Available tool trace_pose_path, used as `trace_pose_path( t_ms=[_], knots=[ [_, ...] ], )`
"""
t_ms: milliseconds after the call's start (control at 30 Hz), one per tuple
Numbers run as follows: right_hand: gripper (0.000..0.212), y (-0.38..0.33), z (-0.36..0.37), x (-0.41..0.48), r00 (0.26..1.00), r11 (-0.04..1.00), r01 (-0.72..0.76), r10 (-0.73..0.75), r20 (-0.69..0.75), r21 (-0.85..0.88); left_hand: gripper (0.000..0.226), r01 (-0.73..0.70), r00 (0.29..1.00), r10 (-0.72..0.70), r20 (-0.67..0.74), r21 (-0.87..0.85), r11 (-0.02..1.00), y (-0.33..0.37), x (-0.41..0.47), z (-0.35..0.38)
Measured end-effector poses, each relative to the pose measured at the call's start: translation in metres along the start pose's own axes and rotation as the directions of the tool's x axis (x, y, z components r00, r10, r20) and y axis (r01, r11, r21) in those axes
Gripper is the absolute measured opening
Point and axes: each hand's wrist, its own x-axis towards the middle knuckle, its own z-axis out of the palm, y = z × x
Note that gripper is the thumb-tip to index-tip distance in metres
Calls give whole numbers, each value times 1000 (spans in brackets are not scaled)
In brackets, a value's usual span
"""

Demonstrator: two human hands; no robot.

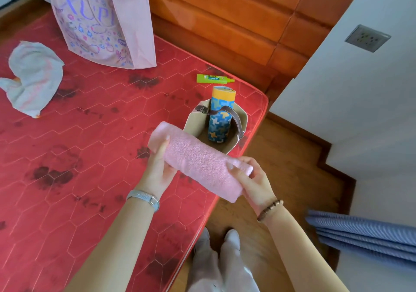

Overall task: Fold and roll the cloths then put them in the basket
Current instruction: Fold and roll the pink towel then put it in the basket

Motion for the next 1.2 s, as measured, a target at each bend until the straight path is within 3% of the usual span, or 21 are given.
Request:
trace_pose_path(
  t_ms=[67,233,433,700,833,933,1200],
  knots=[
    [65,8,3,2,1000,999,-19,19,5,29,54,60,997,-60,47,11,998,-10,6,7],
    [67,28,13,7,992,987,-124,125,-1,102,50,198,972,-201,117,42,979,-44,18,21],
    [77,49,26,21,980,980,-198,198,-30,-5,48,276,961,-272,-45,144,950,-61,42,28],
    [58,50,34,69,978,979,-200,198,-60,-33,74,307,950,-311,8,137,942,-74,83,18],
    [45,46,39,92,975,976,-205,198,-98,-71,62,358,933,-358,-20,118,926,-77,84,19],
    [47,46,43,111,964,959,-258,247,-102,-115,41,346,938,-340,-68,241,907,-81,91,17],
    [38,54,42,142,926,876,-372,372,-62,-307,44,278,961,-220,-169,583,764,-72,119,10]
  ],
)
